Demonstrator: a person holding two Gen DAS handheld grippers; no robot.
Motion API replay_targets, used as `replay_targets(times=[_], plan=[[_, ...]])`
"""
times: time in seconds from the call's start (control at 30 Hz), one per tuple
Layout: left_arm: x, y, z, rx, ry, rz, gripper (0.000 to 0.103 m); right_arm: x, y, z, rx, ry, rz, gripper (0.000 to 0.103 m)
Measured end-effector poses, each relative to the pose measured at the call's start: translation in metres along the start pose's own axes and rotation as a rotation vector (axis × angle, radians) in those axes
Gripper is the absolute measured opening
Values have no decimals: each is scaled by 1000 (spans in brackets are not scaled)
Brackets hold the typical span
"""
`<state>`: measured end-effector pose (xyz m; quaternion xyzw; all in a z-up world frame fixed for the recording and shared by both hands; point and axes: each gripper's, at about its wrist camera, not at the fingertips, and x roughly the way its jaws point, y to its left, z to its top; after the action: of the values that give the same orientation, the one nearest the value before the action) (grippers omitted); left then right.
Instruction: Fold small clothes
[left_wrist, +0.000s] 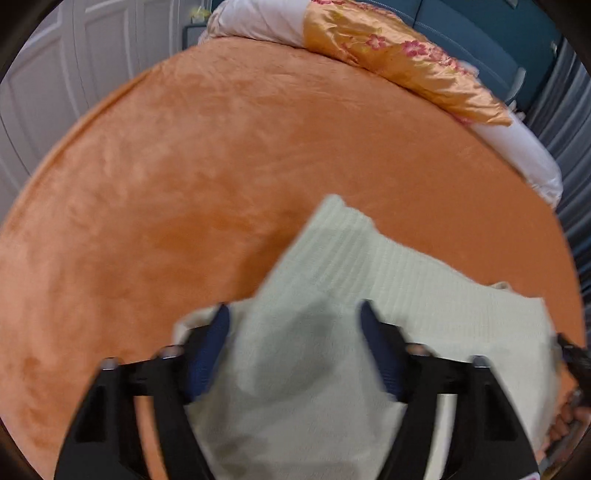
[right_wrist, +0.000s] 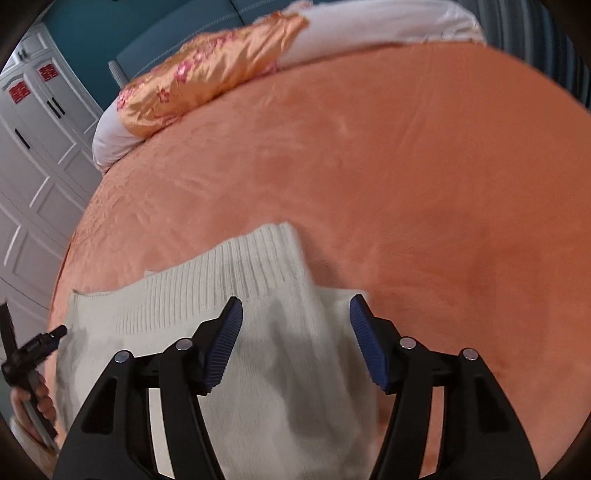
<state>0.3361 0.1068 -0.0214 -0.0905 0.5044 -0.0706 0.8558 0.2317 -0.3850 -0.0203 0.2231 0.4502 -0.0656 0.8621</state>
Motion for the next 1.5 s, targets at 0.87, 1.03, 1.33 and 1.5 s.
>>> replay_targets(times=[0.87, 1.03, 1.33, 1.5], plan=[[-49, 24, -52, -18, -15, 67, 19, -62, 17, -30, -94, -105, -6, 34], [-97, 39, -109, -82, -25, -26, 36, -129, 12, -91, -104, -169, 9, 43], [-51, -74, -135, 68, 66, -74, 36, -73, 175, -185, -441, 12, 242, 37], [-57, -34, -154, 59, 46, 1, 11, -66, 113, -196, -346, 34, 125, 7]])
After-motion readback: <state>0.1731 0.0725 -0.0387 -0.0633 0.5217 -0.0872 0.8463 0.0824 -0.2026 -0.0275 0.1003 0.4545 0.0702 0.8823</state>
